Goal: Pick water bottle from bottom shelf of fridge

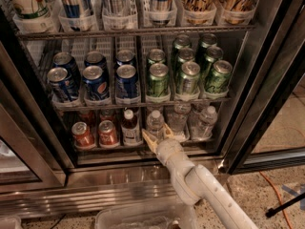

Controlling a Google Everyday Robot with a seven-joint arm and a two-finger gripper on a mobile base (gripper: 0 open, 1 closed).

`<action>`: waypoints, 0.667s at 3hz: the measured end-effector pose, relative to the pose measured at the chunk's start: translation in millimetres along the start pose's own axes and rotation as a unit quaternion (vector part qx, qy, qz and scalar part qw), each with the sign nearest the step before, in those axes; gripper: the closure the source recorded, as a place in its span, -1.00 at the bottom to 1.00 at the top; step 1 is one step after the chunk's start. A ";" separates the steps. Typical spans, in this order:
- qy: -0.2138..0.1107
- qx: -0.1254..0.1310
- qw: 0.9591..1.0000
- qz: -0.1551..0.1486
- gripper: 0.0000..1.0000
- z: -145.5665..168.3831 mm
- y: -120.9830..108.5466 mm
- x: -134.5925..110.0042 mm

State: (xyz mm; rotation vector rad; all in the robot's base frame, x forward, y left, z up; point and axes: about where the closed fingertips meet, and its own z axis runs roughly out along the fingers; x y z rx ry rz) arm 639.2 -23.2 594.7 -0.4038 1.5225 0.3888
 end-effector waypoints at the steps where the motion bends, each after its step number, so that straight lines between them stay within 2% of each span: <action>1: 0.000 0.000 1.000 0.000 0.40 0.0 0.0 0.0; 2: 0.000 0.000 1.000 0.000 0.87 0.0 0.0 0.0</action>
Offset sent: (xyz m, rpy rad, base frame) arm 0.0000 0.0000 0.0000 0.0000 0.0000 0.0000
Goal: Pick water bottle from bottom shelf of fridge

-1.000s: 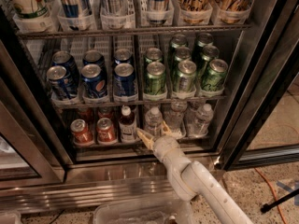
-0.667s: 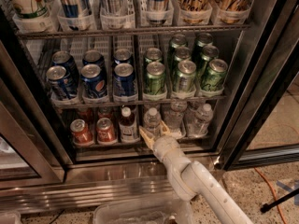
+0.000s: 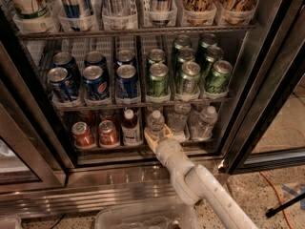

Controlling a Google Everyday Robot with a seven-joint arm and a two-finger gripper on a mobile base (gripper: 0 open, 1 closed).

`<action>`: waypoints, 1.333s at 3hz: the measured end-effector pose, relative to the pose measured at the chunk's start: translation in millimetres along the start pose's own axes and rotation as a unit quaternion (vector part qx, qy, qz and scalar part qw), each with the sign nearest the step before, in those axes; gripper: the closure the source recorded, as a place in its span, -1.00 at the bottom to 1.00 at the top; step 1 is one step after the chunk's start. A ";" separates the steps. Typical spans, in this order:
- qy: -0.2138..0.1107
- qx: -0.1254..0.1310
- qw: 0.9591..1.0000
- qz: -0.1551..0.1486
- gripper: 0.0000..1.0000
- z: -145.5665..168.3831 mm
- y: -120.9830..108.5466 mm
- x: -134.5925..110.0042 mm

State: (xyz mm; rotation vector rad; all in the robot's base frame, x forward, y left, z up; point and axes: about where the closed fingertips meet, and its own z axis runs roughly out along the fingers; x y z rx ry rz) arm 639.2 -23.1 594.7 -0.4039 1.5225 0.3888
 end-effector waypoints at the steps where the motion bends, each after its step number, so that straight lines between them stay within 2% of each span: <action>1: 0.000 0.000 1.000 0.000 1.00 0.0 0.0 0.0; 3: -0.005 0.001 1.000 -0.010 1.00 6.1 -2.1 2.9; 4: -0.024 -0.003 0.999 -0.030 1.00 3.7 0.8 -5.1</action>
Offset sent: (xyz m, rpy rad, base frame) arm 0.0000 0.0000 0.0000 0.0000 0.0000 0.0000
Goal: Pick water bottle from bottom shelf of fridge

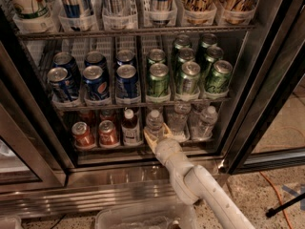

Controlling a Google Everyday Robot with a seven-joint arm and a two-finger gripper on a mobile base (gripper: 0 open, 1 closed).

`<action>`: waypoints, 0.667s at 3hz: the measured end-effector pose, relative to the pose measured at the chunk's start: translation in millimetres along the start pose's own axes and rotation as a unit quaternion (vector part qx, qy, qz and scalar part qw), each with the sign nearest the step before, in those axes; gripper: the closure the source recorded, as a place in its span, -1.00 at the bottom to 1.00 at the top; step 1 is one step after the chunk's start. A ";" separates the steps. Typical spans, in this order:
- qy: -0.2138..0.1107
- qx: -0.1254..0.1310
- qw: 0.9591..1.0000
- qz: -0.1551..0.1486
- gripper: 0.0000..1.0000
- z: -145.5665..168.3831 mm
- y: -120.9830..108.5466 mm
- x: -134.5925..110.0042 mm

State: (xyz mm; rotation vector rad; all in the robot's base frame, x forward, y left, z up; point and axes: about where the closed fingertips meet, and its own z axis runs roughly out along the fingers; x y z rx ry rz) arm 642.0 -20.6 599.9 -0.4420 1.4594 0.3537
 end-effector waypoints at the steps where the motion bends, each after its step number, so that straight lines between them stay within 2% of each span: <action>1: -0.017 -0.005 0.999 -0.027 1.00 -5.9 6.8 -7.1; 2: -0.039 -0.012 0.998 -0.048 1.00 -13.0 15.3 -16.0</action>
Offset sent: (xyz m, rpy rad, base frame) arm -0.0348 0.0112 0.0226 -0.0681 -0.1849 0.0402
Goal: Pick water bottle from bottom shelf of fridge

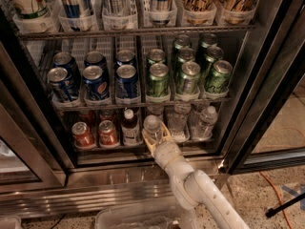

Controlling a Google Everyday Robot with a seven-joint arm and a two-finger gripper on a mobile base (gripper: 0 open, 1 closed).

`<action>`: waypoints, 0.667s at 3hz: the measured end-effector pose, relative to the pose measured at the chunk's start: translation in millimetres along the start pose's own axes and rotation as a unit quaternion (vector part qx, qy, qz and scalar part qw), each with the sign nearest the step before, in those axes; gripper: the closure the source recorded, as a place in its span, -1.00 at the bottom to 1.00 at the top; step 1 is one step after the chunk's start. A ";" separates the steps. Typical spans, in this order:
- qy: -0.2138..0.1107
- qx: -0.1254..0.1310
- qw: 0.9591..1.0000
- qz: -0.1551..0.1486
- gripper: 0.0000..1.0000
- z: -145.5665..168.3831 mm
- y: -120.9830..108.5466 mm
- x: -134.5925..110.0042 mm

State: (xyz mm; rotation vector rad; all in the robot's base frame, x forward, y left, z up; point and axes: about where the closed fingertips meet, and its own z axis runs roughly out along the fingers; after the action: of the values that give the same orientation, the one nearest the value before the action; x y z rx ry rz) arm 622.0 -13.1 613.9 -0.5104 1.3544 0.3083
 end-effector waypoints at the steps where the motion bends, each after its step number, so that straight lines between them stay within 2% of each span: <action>1: -0.008 -0.005 1.000 -0.005 1.00 -2.5 2.8 -5.6; 2: -0.012 -0.013 1.000 -0.005 1.00 -5.6 5.2 -13.1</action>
Offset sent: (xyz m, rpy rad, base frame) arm -0.0454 0.0069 0.0547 0.0033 -0.0609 0.1392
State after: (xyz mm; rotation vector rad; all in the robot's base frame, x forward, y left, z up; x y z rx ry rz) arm 612.1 -10.5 625.1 -0.5335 1.3249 0.3235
